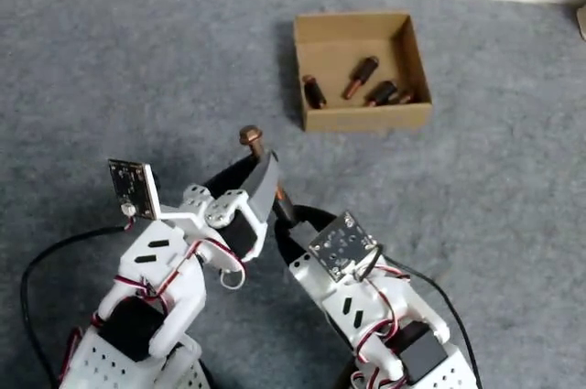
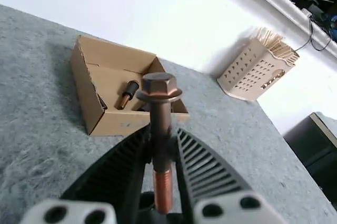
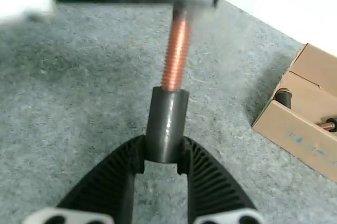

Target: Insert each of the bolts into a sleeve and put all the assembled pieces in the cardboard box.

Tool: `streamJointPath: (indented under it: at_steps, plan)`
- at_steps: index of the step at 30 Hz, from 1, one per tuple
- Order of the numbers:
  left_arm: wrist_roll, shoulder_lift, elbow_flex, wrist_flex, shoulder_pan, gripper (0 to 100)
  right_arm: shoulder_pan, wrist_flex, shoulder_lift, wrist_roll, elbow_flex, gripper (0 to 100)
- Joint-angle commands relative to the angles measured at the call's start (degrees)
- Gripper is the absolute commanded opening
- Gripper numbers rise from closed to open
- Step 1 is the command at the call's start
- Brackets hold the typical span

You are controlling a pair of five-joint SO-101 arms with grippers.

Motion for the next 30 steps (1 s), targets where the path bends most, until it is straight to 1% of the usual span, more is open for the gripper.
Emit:
streamJointPath:
  at_steps: [1, 4, 8, 10, 15, 19, 25, 27, 30]
  plan:
    - [0.0, 0.0, 0.2, -2.2, -1.3, 0, -0.7, -1.8, -0.3, -0.5, -1.0, 0.5]
    - [0.0, -0.5, 2.2, -3.2, -0.9, 0, -0.7, -1.8, -0.3, -0.5, -1.0, 0.5]
    - [-0.3, -0.5, 5.8, -9.2, -2.2, 0, -0.7, -1.7, -0.3, -0.5, -1.0, 0.5]
    - [-0.1, -0.5, 7.0, -10.7, -2.2, 0, -0.7, -1.7, -0.3, -0.5, -1.1, 0.5]
    - [0.0, -0.6, 7.4, -10.7, -2.2, 0, -0.6, -1.7, -0.3, -0.5, -1.1, 0.5]
    - [0.0, -0.6, 6.8, -10.7, -2.7, 0, 1.9, -1.8, -0.3, -0.5, -1.1, 0.5]
    - [0.1, -0.6, 5.6, -10.8, -7.7, 0, 2.3, -1.8, -0.4, -0.7, -1.1, 0.5]
    - [0.2, -0.6, 5.9, -10.7, -8.1, 0, 2.3, -1.8, -0.4, -0.8, -1.1, 0.5]
    - [3.2, -0.6, 6.0, -10.7, -7.9, 0, 2.3, -1.9, -0.4, -0.7, -1.1, 0.5]
